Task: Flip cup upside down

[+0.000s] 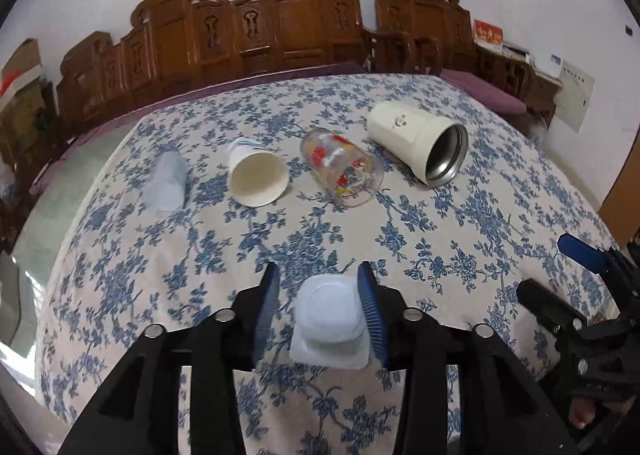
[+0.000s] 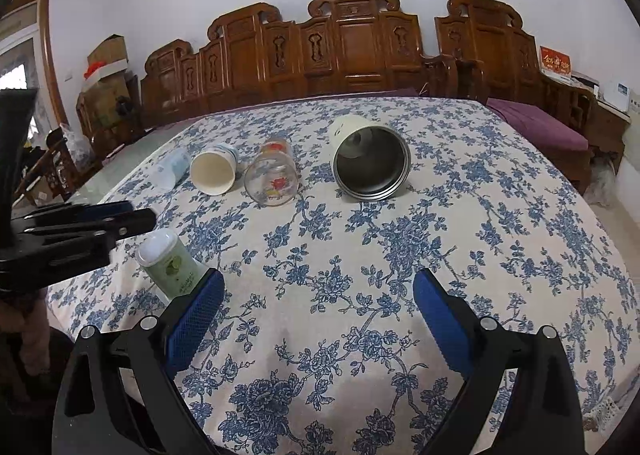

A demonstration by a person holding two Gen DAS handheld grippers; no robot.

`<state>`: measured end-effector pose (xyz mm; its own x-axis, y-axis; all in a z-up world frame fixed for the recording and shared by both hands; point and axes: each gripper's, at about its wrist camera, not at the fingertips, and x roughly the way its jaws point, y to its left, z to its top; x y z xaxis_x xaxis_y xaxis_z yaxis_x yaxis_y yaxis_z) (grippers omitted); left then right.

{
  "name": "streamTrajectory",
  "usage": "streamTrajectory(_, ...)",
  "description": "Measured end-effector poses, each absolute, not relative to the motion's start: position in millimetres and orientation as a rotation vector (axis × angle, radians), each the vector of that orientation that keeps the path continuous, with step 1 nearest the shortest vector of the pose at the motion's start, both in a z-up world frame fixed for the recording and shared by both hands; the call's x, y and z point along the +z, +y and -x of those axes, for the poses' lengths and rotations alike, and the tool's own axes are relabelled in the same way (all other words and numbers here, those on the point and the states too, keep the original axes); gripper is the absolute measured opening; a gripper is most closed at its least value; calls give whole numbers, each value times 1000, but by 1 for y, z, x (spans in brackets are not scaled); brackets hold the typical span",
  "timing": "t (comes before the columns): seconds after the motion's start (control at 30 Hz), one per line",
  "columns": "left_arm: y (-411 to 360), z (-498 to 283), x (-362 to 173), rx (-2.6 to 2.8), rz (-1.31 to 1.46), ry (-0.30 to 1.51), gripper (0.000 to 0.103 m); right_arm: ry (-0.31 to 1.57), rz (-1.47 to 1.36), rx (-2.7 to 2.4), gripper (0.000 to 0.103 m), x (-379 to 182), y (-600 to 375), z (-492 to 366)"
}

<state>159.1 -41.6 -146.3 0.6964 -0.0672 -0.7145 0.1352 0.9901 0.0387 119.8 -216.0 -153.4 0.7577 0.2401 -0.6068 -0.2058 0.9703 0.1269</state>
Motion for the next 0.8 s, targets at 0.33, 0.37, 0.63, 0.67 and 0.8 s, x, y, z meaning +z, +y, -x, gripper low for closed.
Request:
streamTrajectory(0.33, -19, -115, -117, -94, -44, 721, 93, 642, -47, 258, 97, -122, -204, -98)
streamTrajectory(0.37, -17, -110, -113, -89, -33, 722, 95, 642, -52, 259, 99, -118, -204, -95)
streamTrajectory(0.63, -12, -60, -71, -65, -28, 602, 95, 562, -30, 271, 100, -64, -198, -53)
streamTrajectory(0.67, -13, -55, -67, -64, -27, 586, 95, 551, -24, 272, 100, -59, -197, -48)
streamTrajectory(0.8, -13, -26, -46, -54, -27, 522, 95, 505, 2, 261, 100, -37, -193, -23)
